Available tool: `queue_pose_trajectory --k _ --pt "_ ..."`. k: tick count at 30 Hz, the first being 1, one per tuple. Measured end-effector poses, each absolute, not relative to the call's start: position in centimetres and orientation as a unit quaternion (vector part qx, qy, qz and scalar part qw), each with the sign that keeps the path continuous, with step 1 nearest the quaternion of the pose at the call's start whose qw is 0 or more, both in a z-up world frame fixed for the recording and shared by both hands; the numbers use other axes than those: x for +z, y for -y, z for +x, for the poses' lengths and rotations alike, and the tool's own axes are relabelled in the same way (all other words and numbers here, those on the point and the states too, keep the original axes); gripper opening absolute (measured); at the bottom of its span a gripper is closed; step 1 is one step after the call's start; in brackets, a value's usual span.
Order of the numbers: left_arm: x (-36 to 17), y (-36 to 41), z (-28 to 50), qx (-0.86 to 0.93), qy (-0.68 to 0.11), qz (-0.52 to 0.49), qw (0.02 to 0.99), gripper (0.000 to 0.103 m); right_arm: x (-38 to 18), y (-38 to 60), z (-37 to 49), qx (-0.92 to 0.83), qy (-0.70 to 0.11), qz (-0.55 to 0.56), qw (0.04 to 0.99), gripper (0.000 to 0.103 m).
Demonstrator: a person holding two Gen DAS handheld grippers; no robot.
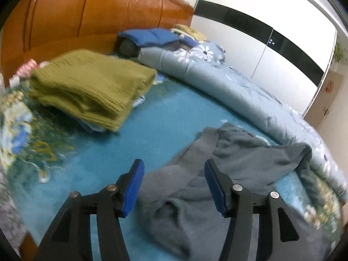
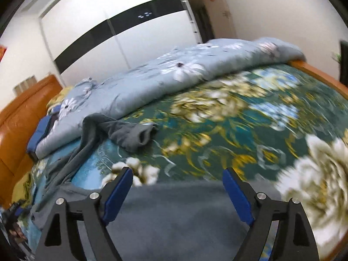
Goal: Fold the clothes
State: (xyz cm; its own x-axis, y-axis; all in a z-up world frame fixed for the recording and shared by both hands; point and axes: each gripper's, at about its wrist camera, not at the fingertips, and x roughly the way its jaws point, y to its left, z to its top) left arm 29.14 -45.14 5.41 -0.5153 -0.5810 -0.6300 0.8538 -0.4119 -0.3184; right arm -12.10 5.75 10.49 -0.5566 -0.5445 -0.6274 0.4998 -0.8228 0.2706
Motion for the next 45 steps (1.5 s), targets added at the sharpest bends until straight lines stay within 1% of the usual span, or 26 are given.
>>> queue_pose_trajectory --k 1,2,3,7,11,14,16,19,21,23,24,25,26,27,28,29,31,35,38,41,45 --pt "5.2 45.3 28.3 -0.814 -0.312 0.218 0.438 0.059 10.4 -4.3 -12.5 -0.879 0.022 0.367 0.303 0.091" --pt "5.0 45.5 27.4 -0.818 -0.309 0.221 0.431 0.059 10.3 -2.9 -13.0 -0.876 0.015 0.371 0.308 0.1" --pt "4.6 45.6 26.4 -0.823 -0.309 0.226 0.42 0.059 10.0 -1.8 -13.5 -0.872 0.011 0.379 0.31 0.103" --pt "2.7 46.1 22.3 -0.835 -0.308 0.253 0.379 0.059 8.5 2.1 -15.3 -0.86 -0.01 0.4 0.316 0.103" --pt "0.2 45.7 19.4 -0.837 -0.28 0.268 0.386 0.059 7.2 5.7 -17.1 -0.85 -0.024 0.409 0.332 0.103" --pt "-0.7 45.9 18.7 -0.83 -0.28 0.286 0.388 0.059 6.4 8.4 -18.6 -0.84 -0.029 0.42 0.343 0.103" --pt "-0.9 46.1 19.1 -0.832 -0.288 0.279 0.384 0.059 6.0 9.8 -19.5 -0.839 -0.043 0.422 0.34 0.103" --pt "-1.1 46.0 19.3 -0.833 -0.291 0.275 0.382 0.059 5.5 10.9 -20.9 -0.843 -0.041 0.424 0.327 0.103" --pt "-1.1 46.0 19.1 -0.832 -0.288 0.279 0.383 0.059 5.1 10.9 -21.9 -0.839 -0.018 0.437 0.324 0.095" --pt "-1.2 46.0 18.9 -0.831 -0.286 0.283 0.385 0.059 4.4 10.7 -23.0 -0.83 0.014 0.456 0.32 0.08" --pt "-1.2 46.0 18.9 -0.831 -0.285 0.283 0.385 0.06 4.0 10.6 -23.5 -0.823 0.035 0.467 0.322 0.077" --pt "-1.3 46.1 18.9 -0.831 -0.286 0.282 0.384 0.06 3.6 10.6 -24.0 -0.814 0.052 0.477 0.327 0.068" --pt "-1.3 46.3 19.0 -0.832 -0.289 0.28 0.382 0.06 3.3 10.6 -24.4 -0.805 0.073 0.485 0.333 0.05" --pt "-1.4 46.4 19.2 -0.832 -0.293 0.277 0.38 0.06 3.2 10.6 -24.7 -0.8 0.091 0.49 0.335 0.038" --pt "-1.4 46.4 19.3 -0.833 -0.296 0.275 0.378 0.06 3.3 10.7 -24.9 -0.798 0.101 0.493 0.333 0.011" --pt "-1.4 46.4 19.4 -0.833 -0.298 0.273 0.377 0.06 3.7 10.9 -25.1 -0.799 0.101 0.491 0.332 0.008" --pt "-1.4 46.5 19.4 -0.834 -0.3 0.271 0.376 0.06 5.7 11.6 -25.3 -0.813 0.075 0.469 0.337 0.008" --pt "-1.5 46.5 19.1 -0.833 -0.299 0.274 0.377 0.06 13.2 10.8 -24.7 -0.868 0.016 0.344 0.359 0.007" --pt "-1.5 46.5 19.0 -0.833 -0.299 0.274 0.377 0.06 16.1 8.2 -24.9 -0.894 -0.021 0.292 0.34 0.007" --pt "-1.5 46.5 18.9 -0.832 -0.299 0.275 0.378 0.06 14.7 4.6 -26.6 -0.904 -0.033 0.315 0.288 0.007" --pt "-1.4 46.5 19.0 -0.832 -0.299 0.275 0.377 0.06 10.3 0.7 -27.6 -0.9 -0.032 0.357 0.248 0.007"
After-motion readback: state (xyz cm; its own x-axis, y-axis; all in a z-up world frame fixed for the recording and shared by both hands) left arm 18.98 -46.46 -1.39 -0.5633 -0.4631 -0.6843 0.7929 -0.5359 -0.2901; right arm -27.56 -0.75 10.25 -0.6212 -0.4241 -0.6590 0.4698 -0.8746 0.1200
